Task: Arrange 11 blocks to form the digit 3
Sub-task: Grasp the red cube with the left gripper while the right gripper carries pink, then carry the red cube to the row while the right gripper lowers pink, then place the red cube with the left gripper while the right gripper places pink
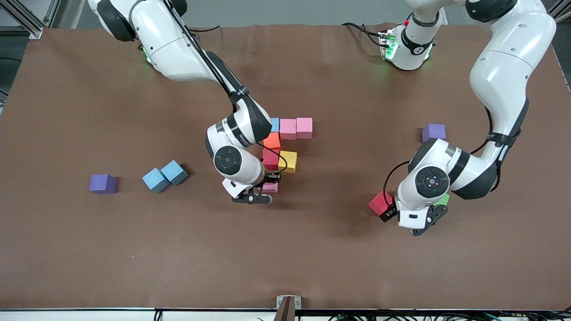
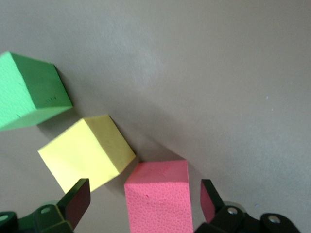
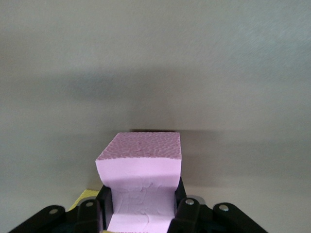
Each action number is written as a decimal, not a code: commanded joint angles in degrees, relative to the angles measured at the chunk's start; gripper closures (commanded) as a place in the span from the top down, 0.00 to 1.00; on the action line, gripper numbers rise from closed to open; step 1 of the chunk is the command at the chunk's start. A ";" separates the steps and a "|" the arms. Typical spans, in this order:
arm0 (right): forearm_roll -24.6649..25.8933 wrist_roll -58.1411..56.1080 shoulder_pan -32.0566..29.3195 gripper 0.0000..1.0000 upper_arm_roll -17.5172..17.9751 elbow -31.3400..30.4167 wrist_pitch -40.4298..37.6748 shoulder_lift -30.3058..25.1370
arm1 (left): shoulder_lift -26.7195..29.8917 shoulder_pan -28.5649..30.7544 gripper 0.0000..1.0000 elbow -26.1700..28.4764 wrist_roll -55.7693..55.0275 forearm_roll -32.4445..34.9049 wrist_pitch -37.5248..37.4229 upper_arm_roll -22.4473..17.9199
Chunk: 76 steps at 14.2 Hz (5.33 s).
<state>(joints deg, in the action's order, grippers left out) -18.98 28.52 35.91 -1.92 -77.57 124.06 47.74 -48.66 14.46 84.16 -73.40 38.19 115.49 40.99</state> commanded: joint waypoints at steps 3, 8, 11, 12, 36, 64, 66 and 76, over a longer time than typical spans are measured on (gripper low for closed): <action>-1.42 0.13 1.01 0.37 -0.37 0.67 -0.66 0.43 | 0.32 -0.92 1.00 0.57 -7.01 -3.30 1.76 -0.21; 0.42 -2.16 1.09 0.38 -0.46 0.49 -0.83 0.25 | -1.43 -0.93 1.00 1.80 -6.49 -2.16 5.00 -1.88; 4.38 -2.16 1.18 0.38 -0.46 0.49 -2.58 0.08 | -2.23 -1.01 0.84 2.06 -6.67 -2.24 6.86 -2.75; 4.39 -2.07 1.18 0.38 -0.46 0.49 -2.68 0.08 | -2.23 -1.19 0.63 1.98 -7.28 -2.33 6.86 -2.84; 1.49 -1.72 1.18 0.38 -0.37 0.40 -3.65 0.08 | -0.03 -20.35 0.13 6.36 -77.14 -3.12 8.61 -0.82; 1.49 -1.72 1.62 0.40 -0.28 -0.83 -3.47 0.08 | 0.85 -22.02 0.75 12.26 -85.33 -2.86 8.35 1.81; 1.49 -1.72 1.71 0.40 -0.28 -0.83 -3.56 0.08 | 1.11 -22.37 1.00 11.82 -84.98 -2.16 8.35 1.81; 1.49 -1.72 1.62 1.00 -0.11 -0.74 -3.73 -0.19 | 13.49 -15.72 1.00 11.73 -80.33 -3.39 1.25 9.00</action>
<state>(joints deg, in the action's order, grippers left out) -17.01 26.68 37.14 -1.86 -77.65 120.46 48.17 -40.45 -4.77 94.03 -154.91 35.76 120.19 46.55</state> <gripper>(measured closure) 0.137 0.000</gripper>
